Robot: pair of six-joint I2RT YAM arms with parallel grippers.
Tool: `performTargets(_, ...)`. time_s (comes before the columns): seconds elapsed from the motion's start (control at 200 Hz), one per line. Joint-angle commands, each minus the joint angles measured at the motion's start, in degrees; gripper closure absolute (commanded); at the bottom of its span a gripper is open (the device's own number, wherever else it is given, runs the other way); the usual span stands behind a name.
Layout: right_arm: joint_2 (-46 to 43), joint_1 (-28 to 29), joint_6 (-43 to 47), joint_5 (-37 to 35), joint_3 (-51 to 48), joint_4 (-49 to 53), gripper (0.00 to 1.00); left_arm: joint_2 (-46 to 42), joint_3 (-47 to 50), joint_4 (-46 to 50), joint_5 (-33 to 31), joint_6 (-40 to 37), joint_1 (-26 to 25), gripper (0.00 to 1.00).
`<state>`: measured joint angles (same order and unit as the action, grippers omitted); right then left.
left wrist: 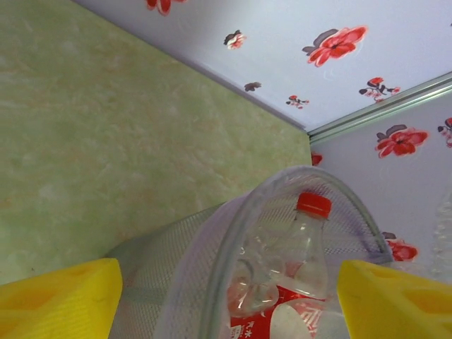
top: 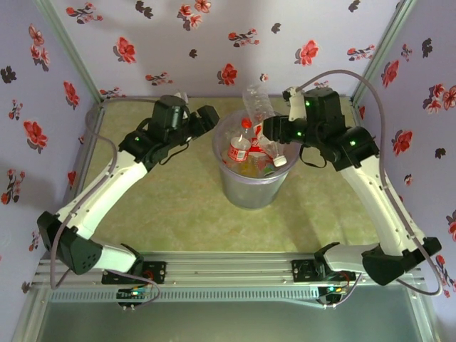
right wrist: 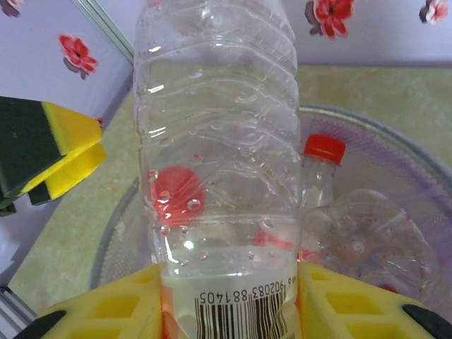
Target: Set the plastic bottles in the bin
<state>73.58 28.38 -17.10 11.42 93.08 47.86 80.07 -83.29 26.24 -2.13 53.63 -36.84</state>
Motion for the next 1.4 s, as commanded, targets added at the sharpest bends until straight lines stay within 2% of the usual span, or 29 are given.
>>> performTargets(0.0,1.4,0.3,-2.5,-1.3,-1.1,-0.4,0.57,1.0,0.1,-0.4,-1.2,0.4,-1.0,0.23)
performTargets(0.275,5.3,1.9,-1.8,-1.0,-1.4,3.6,0.57,4.4,-1.0,-0.9,-0.2,1.5,-3.5,0.29)
performTargets(0.36,6.4,1.9,-0.1,1.3,-1.7,5.0,0.57,5.3,-1.4,-1.3,-0.1,1.9,-4.0,0.30)
performTargets(0.645,8.8,1.9,5.1,2.7,-5.3,7.0,0.56,6.0,-2.4,-2.0,-0.1,2.4,-4.5,0.32)
performTargets(0.775,7.4,1.9,6.2,2.8,-3.9,7.2,0.50,6.3,-2.6,-1.9,-0.2,2.3,-4.5,0.32)
performTargets(0.875,6.2,1.9,7.4,2.2,-1.2,8.6,0.32,6.5,-2.8,-1.9,-0.5,2.3,-4.5,0.32)
performTargets(0.925,6.0,1.9,8.0,2.0,-0.1,10.0,0.27,6.6,-2.9,-2.0,-0.5,2.3,-4.5,0.32)
performTargets(1.025,5.5,1.9,9.0,1.0,2.4,12.5,0.24,6.7,-3.2,-1.9,-0.6,2.2,-4.5,0.32)
performTargets(1.145,4.5,1.9,9.7,-0.9,5.5,14.7,0.25,6.8,-3.4,-1.6,-0.9,2.0,-4.5,0.32)
performTargets(1.395,3.7,3.1,8.7,-0.1,5.1,14.8,0.38,7.1,-3.6,-1.6,-1.2,2.1,-4.6,0.32)
